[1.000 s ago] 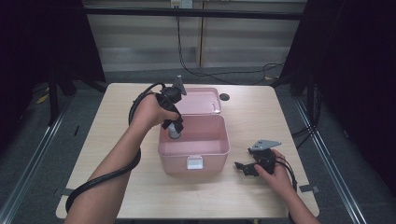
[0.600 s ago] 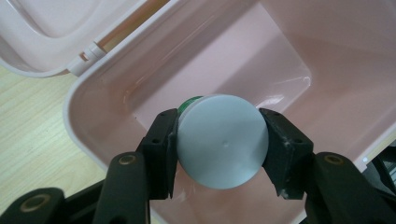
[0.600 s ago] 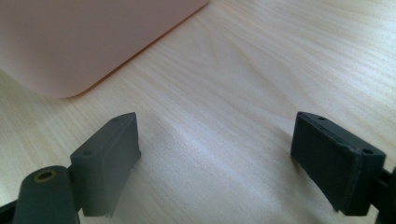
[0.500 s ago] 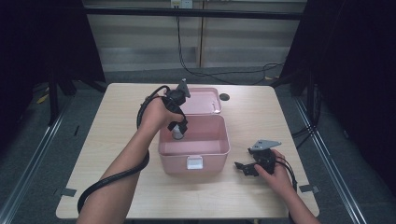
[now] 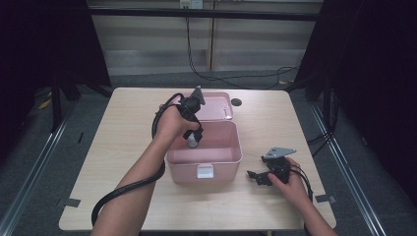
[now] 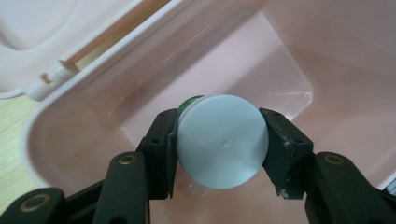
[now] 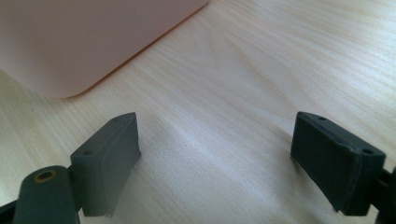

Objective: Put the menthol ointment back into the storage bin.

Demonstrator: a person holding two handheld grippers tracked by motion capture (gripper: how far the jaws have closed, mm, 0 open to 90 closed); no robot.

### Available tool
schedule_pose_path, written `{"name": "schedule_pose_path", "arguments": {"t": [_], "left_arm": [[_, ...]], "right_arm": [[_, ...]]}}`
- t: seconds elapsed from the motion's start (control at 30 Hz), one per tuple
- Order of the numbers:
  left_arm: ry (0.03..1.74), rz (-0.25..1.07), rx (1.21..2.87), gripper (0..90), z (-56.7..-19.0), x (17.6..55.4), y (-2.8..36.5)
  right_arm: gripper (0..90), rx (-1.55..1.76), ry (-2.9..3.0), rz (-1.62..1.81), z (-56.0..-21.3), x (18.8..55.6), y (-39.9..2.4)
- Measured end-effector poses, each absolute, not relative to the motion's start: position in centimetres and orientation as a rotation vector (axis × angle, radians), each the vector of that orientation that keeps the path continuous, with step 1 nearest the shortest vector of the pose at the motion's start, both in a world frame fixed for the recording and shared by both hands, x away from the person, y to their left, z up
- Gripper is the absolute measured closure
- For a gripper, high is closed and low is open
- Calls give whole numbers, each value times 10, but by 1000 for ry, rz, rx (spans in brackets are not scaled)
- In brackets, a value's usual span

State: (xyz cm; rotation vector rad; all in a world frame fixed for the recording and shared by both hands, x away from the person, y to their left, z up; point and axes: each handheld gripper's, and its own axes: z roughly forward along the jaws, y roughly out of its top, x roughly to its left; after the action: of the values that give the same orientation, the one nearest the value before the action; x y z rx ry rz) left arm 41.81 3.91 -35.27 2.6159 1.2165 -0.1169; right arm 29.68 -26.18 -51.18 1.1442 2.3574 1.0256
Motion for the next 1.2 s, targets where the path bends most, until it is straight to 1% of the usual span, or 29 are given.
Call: {"name": "schedule_pose_path", "arguments": {"t": [0.33, 0.67, 0.83, 1.2], "left_arm": [[1259, -121, 2606, 501, -368, 423, 36], [1290, -94, 2581, 501, -378, 426, 32], [1302, -98, 2586, 501, -385, 428, 30], [1363, -115, 2537, 501, -400, 433, 32]], "right_arm": [[147, 1144, 2357, 1025, -512, 297, -262], [147, 1145, 2358, 1025, -512, 297, -262], [147, 1144, 2357, 1025, -512, 297, -262], [147, 1145, 2357, 1026, -512, 297, -262]]}}
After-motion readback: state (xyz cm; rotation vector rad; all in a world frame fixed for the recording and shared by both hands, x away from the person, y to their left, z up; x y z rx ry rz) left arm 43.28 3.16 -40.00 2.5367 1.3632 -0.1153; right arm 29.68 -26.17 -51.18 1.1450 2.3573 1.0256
